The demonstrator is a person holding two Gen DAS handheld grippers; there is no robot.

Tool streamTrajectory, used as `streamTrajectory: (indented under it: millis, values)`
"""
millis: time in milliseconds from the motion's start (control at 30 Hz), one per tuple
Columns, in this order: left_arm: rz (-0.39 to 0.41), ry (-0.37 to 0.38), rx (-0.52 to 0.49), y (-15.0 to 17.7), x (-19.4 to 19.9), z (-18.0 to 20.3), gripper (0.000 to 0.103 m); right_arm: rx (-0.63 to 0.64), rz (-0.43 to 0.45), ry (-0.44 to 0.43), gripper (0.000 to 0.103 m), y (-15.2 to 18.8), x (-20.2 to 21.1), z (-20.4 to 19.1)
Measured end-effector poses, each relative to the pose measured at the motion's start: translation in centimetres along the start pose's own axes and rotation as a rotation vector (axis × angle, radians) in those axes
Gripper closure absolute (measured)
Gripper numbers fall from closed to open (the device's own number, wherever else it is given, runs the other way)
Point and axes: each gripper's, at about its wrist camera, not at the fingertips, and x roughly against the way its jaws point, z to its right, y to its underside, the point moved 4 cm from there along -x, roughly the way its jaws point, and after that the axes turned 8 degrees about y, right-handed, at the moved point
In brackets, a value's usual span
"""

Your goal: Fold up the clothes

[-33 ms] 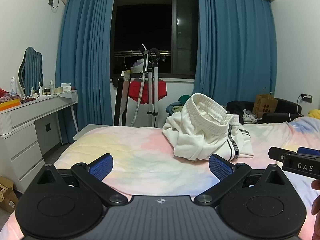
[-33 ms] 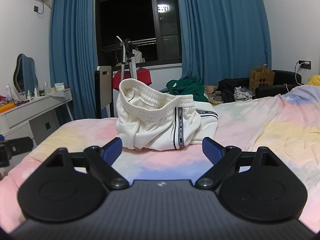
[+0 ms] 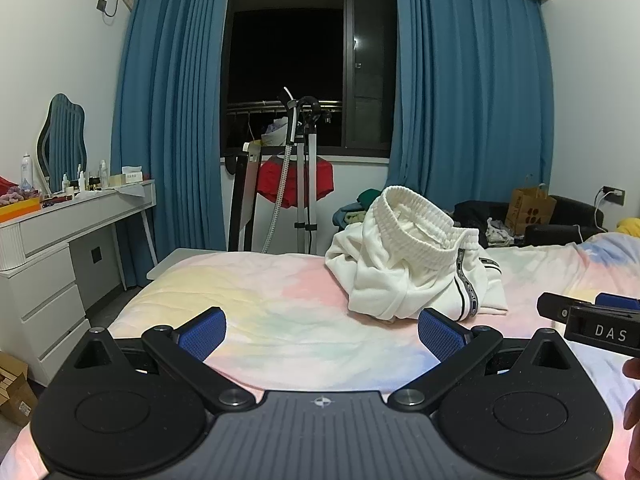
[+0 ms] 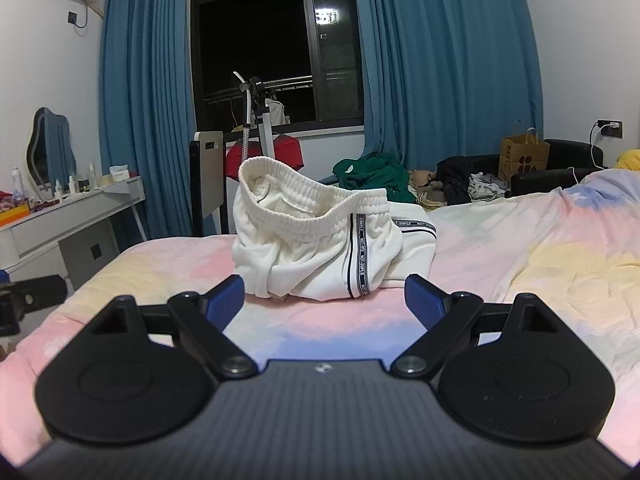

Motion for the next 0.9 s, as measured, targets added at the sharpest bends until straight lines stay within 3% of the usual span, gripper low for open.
streamTrajectory:
  millis: [133,233,900]
  values:
    - [0.009,-0.003,0.004,0.0,0.5,-0.4,0.0,0.0,0.0,0.0,0.015,0.0,0.0,0.0]
    - [0.008,-0.023,-0.058,0.1,1.1,0.7,0.0,0.0,0.001,0.0,0.015,0.1,0.0,-0.1]
    - [-0.039,-0.033,-0.058,0.7,-0.3,0.6,0.0,-0.004,0.003,-0.004,0.015,0.1,0.1,0.0]
